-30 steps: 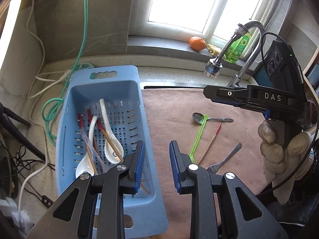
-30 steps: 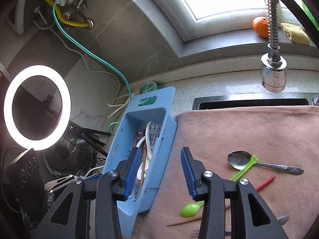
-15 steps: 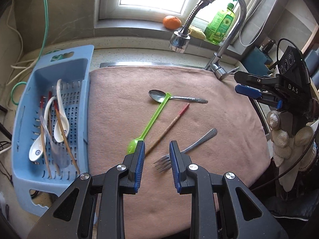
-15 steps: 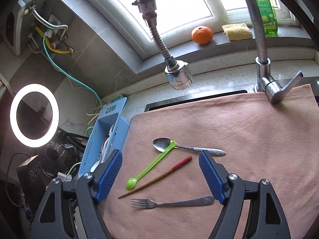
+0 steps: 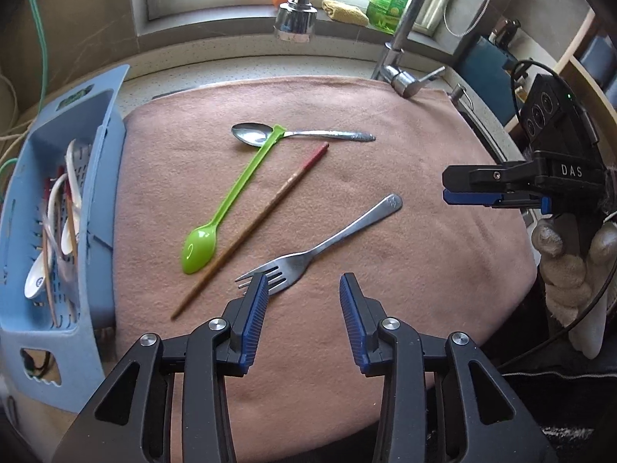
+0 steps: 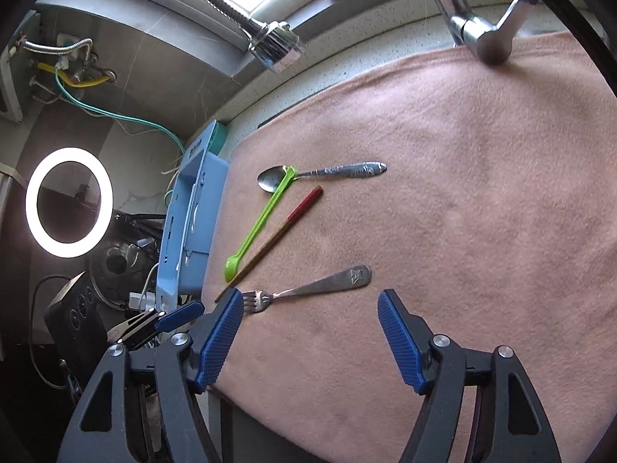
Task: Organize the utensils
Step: 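Move the right tool over the steel fork's handle, then close the right gripper on the steel fork's handle, then lift the fork with the right gripper and carry it over the basket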
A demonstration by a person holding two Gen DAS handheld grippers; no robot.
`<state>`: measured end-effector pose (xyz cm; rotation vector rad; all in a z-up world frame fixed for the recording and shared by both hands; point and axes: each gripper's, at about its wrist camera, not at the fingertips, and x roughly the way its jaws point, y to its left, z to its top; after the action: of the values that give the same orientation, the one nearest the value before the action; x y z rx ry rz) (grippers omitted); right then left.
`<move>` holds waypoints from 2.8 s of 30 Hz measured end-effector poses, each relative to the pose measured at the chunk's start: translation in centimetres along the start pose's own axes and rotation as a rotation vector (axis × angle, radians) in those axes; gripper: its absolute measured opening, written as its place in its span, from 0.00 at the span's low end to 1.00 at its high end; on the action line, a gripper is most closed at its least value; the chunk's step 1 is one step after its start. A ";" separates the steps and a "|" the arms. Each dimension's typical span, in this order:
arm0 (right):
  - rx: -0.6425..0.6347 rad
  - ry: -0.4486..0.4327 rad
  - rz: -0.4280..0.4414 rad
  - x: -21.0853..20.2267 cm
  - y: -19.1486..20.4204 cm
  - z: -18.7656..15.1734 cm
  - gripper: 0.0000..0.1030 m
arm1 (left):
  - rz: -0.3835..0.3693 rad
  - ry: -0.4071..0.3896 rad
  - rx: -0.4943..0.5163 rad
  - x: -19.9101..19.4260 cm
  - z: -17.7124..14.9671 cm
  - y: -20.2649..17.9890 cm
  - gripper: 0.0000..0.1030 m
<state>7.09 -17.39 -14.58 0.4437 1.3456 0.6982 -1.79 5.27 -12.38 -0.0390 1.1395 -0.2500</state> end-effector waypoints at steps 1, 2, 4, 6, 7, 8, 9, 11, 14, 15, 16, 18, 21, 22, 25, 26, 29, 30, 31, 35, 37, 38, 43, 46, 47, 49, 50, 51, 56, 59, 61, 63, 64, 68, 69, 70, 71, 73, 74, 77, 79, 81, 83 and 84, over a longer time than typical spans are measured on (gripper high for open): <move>0.023 0.011 0.009 0.8 0.0 -0.4 0.55 | 0.010 0.021 0.028 0.3 -0.1 0.0 0.37; 0.045 0.023 0.020 1.5 0.1 -0.7 0.54 | 0.019 0.038 0.057 0.5 -0.3 0.1 0.37; 0.080 0.042 0.030 3.0 0.4 -1.1 0.48 | 0.019 0.061 0.099 0.9 -0.4 0.6 0.37; 0.098 0.043 0.022 4.2 0.8 -1.4 0.45 | 0.005 0.075 0.121 1.2 -0.2 1.2 0.37; 0.110 0.042 0.016 4.7 0.9 -1.5 0.44 | -0.001 0.083 0.137 1.4 -0.1 1.4 0.37; 0.124 0.041 0.013 5.1 0.9 -1.4 0.44 | -0.003 0.090 0.157 1.6 0.1 1.6 0.37; 0.142 0.042 0.012 5.5 0.9 -1.5 0.43 | -0.006 0.099 0.176 1.9 0.2 1.6 0.37; 0.179 0.042 0.021 6.2 0.8 -1.5 0.43 | -0.007 0.113 0.213 2.4 0.5 1.6 0.37; 0.210 0.028 0.017 6.8 0.7 -1.4 0.42 | -0.019 0.133 0.263 3.2 1.0 1.5 0.37; 0.219 0.022 0.017 6.9 0.7 -1.5 0.42 | -0.023 0.140 0.274 3.4 1.2 1.5 0.37; 0.227 0.016 0.018 7.0 0.7 -1.5 0.41 | -0.028 0.148 0.282 3.7 1.3 1.6 0.37; 0.242 0.002 0.016 7.2 0.6 -1.3 0.40 | -0.036 0.161 0.300 4.2 1.5 1.6 0.37; 0.265 -0.013 0.019 7.3 0.5 -1.1 0.39 | -0.052 0.173 0.321 4.6 1.6 1.5 0.37; 0.269 -0.018 0.020 7.4 0.5 -1.1 0.39 | -0.051 0.177 0.325 4.8 1.6 1.4 0.37; 0.273 -0.028 0.015 7.4 0.6 -0.9 0.39 | -0.064 0.190 0.331 5.1 1.4 1.3 0.37; 0.271 -0.029 0.012 7.5 0.7 -0.8 0.39 | -0.067 0.192 0.331 5.2 1.3 1.3 0.37; 0.271 -0.035 0.005 7.7 1.0 -0.5 0.38 | -0.063 0.186 0.336 5.4 1.0 1.2 0.37; 0.274 -0.038 0.006 7.8 1.0 -0.5 0.37 | -0.064 0.182 0.338 5.5 0.9 1.1 0.37; 0.277 -0.040 0.005 7.9 1.1 -0.4 0.37 | -0.065 0.176 0.342 5.5 0.8 1.1 0.37; 0.280 -0.049 -0.008 8.1 1.1 -0.3 0.34 | -0.067 0.150 0.353 5.3 0.2 1.0 0.37; 0.284 -0.054 -0.026 8.3 1.3 -0.2 0.30 | -0.067 0.139 0.361 5.3 0.0 0.9 0.37; 0.288 -0.055 -0.030 8.4 1.3 -0.1 0.30 | -0.065 0.133 0.368 5.3 -0.1 0.8 0.37; 0.305 -0.060 -0.060 8.8 1.8 0.2 0.27 | -0.062 0.110 0.385 4.8 -1.1 -0.2 0.21; 0.306 -0.063 -0.093 9.1 2.0 0.4 0.18 | -0.087 0.106 0.381 4.5 -1.1 -0.5 0.20; 0.306 -0.062 -0.100 9.3 2.1 0.5 0.16 | -0.089 0.106 0.382 4.4 -1.1 -0.7 0.20; 0.323 -0.061 -0.090 9.4 1.9 0.5 0.11 | -0.094 0.106 0.380 4.3 -1.1 -0.9 0.21; 0.333 -0.062 -0.081 9.4 1.7 0.5 0.11 | -0.097 0.104 0.375 4.2 -1.1 -1.0 0.21; 0.341 -0.063 -0.074 9.4 1.6 0.5 0.11 | -0.102 0.103 0.369 4.2 -1.1 -1.0 0.20; 0.358 -0.073 -0.057 8.7 1.5 0.3 0.10 | -0.108 0.089 0.356 3.8 -1.4 -1.2 0.20; 0.362 -0.077 -0.042 8.1 1.6 0.3 0.09 | -0.115 0.076 0.348 3.3 -1.2 -0.9 0.20; 0.358 -0.080 -0.032 7.8 1.9 0.5 0.09 | -0.123 0.064 0.336 2.8 -0.9 -0.4 0.20; 0.347 -0.085 -0.024 7.5 2.5 0.7 0.09 | -0.124 0.047 0.327 2.3 -0.5 0.4 0.20; 0.342 -0.087 -0.019 7.3 2.8 0.8 0.09 | -0.123 0.040 0.322 1.9 -0.6 0.5 0.20; 0.304 -0.090 0.008 7.1 4.7 1.6 0.08 | -0.118 0.004 0.287 0.2 -0.4 1.5 0.21; 0.292 -0.092 0.015 7.1 5.3 1.9 0.08 | -0.112 -0.007 0.277 -0.2 -0.4 1.9 0.21; 0.278 -0.091 0.020 7.2 6.0 2.2 0.07 | -0.107 -0.016 0.269 -0.6 -0.3 2.2 0.21; 0.263 -0.090 0.024 7.3 6.7 2.4 0.07 | -0.101 -0.026 0.262 -1.0 -0.3 2.6 0.21; 0.234 -0.086 0.040 7.6 8.2 3.0 0.07 | -0.088 -0.044 0.241 -1.8 -0.2 3.3 0.21; 0.218 -0.082 0.046 7.8 9.0 3.3 0.06 | -0.083 -0.052 0.230 -2.2 -0.1 3.8 0.21; 0.168 -0.071 0.060 8.6 11.5 4.3 0.06 | -0.062 -0.084 0.191 -3.4 0.1 5.4 0.21; 0.131 -0.063 0.068 9.2 13.4 4.9 0.06 | -0.048 -0.104 0.165 -3.9 0.1 6.7 0.21; 0.094 -0.053 0.074 10.0 15.2 5.4 0.06 | -0.032 -0.121 0.138 -4.1 0.1 8.0 0.21; 0.057 -0.041 0.076 10.8 16.8 6.0 0.06 | -0.013 -0.137 0.113 -4.4 0.3 9.2 0.21; 0.041 -0.035 0.076 11.3 17.6 6.2 0.06 | -0.006 -0.142 0.100 -4.7 0.1 9.7 0.21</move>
<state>10.42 3.66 -10.03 0.5402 1.3179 0.7231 -1.80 15.65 -9.67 0.0283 0.9842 -0.3044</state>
